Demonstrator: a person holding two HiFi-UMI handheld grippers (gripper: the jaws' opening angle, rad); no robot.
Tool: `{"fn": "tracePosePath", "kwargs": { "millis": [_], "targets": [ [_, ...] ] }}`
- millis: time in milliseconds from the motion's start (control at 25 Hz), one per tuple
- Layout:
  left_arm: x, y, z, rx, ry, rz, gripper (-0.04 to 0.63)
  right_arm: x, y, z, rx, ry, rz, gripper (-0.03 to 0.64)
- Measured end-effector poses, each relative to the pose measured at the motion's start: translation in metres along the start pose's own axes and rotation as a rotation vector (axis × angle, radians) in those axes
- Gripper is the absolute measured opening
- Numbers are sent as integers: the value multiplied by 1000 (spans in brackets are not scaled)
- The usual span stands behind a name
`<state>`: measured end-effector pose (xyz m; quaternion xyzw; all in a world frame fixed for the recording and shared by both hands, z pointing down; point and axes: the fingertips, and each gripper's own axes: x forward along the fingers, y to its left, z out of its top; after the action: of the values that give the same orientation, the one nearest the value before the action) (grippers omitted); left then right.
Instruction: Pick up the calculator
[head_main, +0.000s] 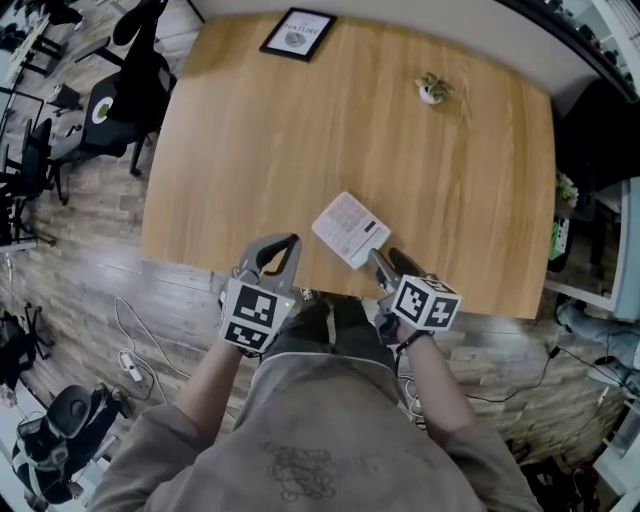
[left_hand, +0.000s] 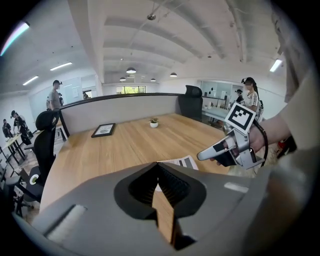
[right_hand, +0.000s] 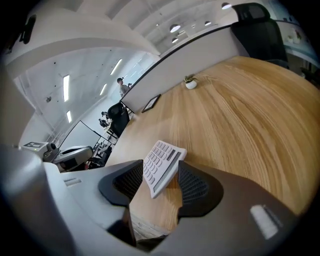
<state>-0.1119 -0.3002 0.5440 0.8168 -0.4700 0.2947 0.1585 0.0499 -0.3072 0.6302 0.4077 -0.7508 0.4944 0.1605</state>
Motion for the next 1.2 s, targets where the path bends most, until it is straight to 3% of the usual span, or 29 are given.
{"fn": "tracePosePath", "kwargs": {
  "millis": [520,640,840,960,1200],
  "targets": [
    [42,-2,-50,-39,77,-37,2,63,-25,-39,193,100,32,199],
    [42,-4,-51,-40,78,-38,2,69,-20,-41,192,119,46,126],
    [33,0,-46,-42,65,-26,2,67,-16,-31,224,85,56,99],
    [24,7,-38,-46,46,-13,2,61,-7,-13,174,53,65,77],
    [2,23,-6,-40,-15,32,2,32,38,45,-46,-44,115,69]
  ]
}}
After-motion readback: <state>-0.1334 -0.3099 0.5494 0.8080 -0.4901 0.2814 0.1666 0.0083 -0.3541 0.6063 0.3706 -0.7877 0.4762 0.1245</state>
